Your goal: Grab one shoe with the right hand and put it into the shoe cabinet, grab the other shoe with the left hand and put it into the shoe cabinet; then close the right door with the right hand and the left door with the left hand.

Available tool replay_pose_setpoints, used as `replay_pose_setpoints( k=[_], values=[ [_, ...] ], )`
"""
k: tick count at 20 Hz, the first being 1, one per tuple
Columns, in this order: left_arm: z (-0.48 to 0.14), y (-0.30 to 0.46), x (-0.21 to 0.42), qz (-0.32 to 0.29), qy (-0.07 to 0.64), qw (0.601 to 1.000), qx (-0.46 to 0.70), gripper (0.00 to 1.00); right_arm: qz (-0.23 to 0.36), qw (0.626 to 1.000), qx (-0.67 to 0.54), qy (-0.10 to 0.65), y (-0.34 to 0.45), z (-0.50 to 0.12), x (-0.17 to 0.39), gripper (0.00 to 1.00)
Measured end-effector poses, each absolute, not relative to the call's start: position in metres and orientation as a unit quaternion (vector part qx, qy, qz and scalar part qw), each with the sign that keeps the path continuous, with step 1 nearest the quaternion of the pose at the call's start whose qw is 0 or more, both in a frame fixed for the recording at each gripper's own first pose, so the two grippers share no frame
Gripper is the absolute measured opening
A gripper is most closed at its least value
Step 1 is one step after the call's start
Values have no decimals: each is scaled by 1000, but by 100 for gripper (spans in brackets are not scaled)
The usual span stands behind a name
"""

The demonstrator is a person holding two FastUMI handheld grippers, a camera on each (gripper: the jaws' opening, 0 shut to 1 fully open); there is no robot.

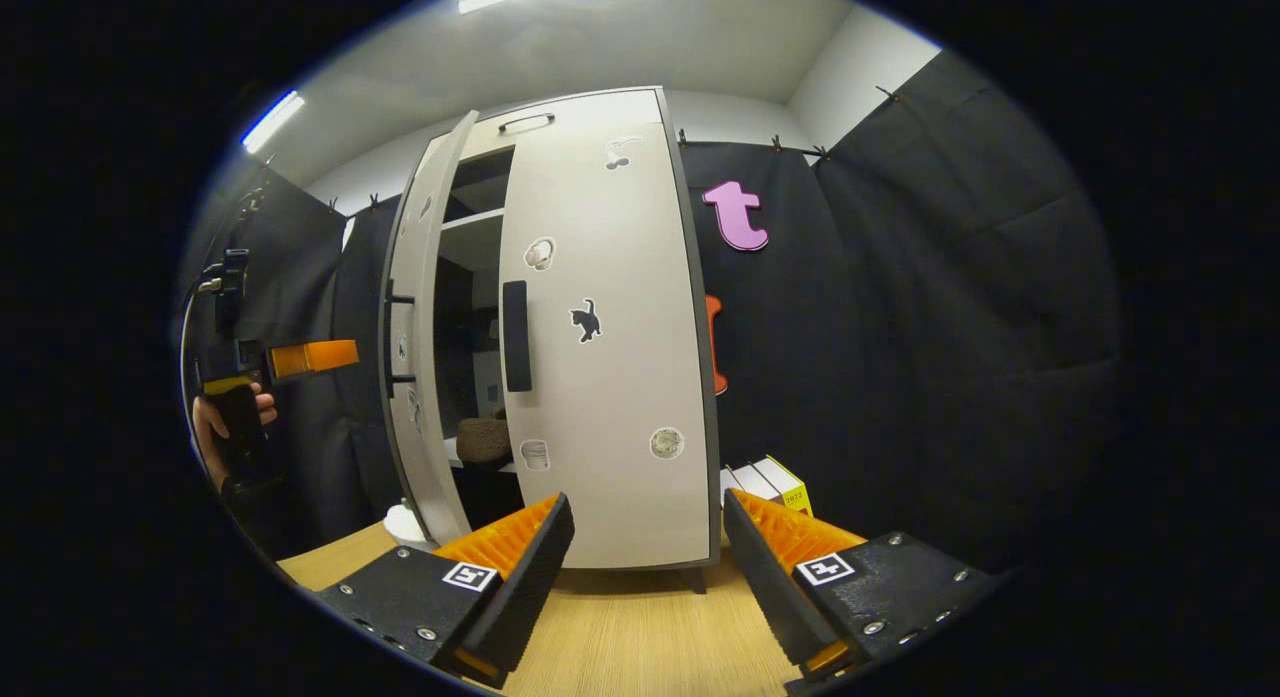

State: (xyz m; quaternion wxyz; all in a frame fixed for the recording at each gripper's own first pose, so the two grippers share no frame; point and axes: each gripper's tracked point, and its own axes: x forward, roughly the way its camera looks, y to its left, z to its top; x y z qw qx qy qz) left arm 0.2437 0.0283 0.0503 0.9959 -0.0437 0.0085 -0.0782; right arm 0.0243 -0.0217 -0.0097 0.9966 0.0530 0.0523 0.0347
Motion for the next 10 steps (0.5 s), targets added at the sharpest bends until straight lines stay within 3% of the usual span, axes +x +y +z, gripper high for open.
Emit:
replay_pose_setpoints(
  k=[3,10],
  values=[
    [43,13,256,-94,10,995,-42,99,31,997,50,52,-24,-9,25,93],
    [17,-5,286,-92,29,995,-37,96,18,998,35,49,-31,-13,26,93]
  ],
)
